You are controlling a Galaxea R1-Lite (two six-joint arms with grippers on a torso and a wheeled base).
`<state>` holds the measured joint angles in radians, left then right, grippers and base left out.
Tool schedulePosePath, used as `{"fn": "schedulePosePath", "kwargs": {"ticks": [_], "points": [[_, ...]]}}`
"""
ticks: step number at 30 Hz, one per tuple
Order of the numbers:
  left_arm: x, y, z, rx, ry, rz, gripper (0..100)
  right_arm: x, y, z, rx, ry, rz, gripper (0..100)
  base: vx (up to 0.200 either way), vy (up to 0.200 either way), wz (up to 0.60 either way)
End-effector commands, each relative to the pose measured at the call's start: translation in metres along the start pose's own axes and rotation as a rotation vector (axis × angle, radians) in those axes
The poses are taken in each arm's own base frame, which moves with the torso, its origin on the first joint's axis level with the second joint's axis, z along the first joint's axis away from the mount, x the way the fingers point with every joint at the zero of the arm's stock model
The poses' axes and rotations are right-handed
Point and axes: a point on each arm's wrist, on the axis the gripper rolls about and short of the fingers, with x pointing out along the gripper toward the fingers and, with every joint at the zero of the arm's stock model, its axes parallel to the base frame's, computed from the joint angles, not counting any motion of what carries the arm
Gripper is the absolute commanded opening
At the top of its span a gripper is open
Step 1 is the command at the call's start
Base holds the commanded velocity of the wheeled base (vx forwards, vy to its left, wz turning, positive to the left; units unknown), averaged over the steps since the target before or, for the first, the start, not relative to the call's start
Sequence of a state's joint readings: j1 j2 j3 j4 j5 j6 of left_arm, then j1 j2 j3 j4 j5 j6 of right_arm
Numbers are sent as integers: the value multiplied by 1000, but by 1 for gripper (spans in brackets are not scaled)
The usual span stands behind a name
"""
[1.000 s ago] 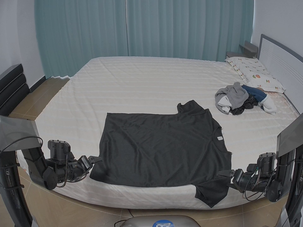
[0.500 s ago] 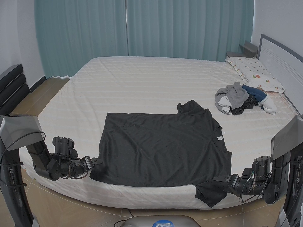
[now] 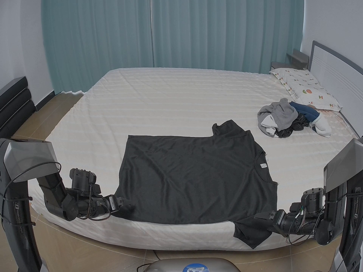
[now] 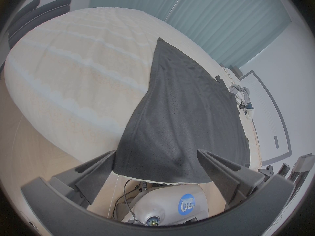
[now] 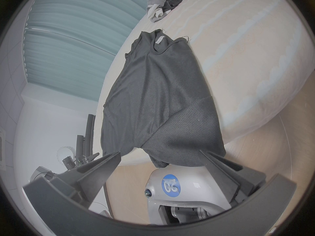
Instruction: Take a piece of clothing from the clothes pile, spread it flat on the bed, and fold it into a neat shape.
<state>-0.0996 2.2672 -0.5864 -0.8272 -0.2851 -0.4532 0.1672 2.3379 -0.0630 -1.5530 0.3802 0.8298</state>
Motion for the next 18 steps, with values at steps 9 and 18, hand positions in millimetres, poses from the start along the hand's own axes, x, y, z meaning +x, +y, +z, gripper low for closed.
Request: {"fn": "schedulePosePath", "kwargs": {"ticks": [9, 18], "points": [[4, 1, -1, 0, 2, 16, 100, 0, 1, 1, -4, -7, 8, 100, 0, 0, 0], [1, 5, -5, -9, 7, 35, 0, 0, 1, 1, -4, -7, 8, 100, 0, 0, 0]]}}
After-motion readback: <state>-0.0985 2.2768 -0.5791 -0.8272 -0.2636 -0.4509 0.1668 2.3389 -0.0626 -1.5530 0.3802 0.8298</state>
